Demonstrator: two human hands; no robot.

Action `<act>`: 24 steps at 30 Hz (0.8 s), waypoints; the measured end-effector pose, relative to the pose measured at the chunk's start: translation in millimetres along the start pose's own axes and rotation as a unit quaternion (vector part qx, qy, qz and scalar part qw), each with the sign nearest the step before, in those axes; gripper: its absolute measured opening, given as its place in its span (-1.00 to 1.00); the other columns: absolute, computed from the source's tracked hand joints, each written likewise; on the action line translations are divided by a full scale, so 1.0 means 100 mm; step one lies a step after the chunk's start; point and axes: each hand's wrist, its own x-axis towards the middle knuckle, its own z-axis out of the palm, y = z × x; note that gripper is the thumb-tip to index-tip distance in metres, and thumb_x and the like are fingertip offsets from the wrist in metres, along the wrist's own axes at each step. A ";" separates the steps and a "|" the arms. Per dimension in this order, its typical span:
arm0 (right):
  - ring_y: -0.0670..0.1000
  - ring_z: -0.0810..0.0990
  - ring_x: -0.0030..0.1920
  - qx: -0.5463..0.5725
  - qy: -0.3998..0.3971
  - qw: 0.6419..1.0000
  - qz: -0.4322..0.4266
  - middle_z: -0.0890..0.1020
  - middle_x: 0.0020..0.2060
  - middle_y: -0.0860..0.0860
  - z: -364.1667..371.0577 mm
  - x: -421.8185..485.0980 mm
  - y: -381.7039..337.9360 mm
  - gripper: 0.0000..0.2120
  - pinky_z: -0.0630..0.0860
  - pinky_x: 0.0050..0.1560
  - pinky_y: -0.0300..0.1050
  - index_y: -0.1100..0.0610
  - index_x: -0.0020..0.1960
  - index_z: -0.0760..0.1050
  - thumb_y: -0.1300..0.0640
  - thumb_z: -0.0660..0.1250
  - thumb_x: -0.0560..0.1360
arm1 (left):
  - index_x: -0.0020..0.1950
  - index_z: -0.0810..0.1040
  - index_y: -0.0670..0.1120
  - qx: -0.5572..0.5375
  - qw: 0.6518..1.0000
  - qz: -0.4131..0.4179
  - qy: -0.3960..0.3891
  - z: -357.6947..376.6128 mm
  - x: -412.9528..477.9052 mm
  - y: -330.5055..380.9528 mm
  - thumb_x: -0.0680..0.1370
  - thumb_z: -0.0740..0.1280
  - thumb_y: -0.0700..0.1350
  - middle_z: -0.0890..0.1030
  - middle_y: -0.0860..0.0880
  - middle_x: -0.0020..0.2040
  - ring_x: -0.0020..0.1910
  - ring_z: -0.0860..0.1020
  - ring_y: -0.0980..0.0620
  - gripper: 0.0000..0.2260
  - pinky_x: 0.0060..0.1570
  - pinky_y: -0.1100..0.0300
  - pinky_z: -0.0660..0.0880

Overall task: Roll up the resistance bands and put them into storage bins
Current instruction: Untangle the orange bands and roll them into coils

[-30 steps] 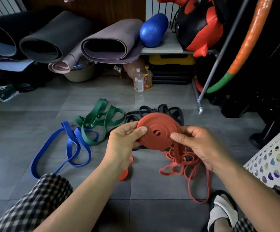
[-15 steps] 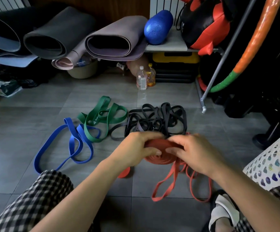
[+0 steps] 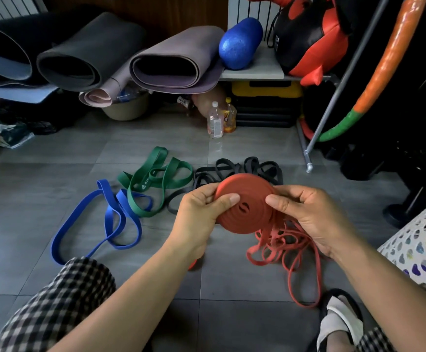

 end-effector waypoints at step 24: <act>-0.10 0.59 -0.35 -0.476 -0.062 0.868 -0.127 0.61 -0.42 -0.09 0.12 -0.13 -0.02 -0.85 0.51 -0.23 -0.07 -0.08 -0.04 0.61 -0.04 0.41 0.39 | -0.06 0.66 -0.09 0.368 0.918 0.065 -0.134 -0.13 0.04 -0.09 0.37 0.48 -0.21 0.67 -0.03 -0.19 -0.18 0.62 0.05 -0.83 -0.03 0.15 0.54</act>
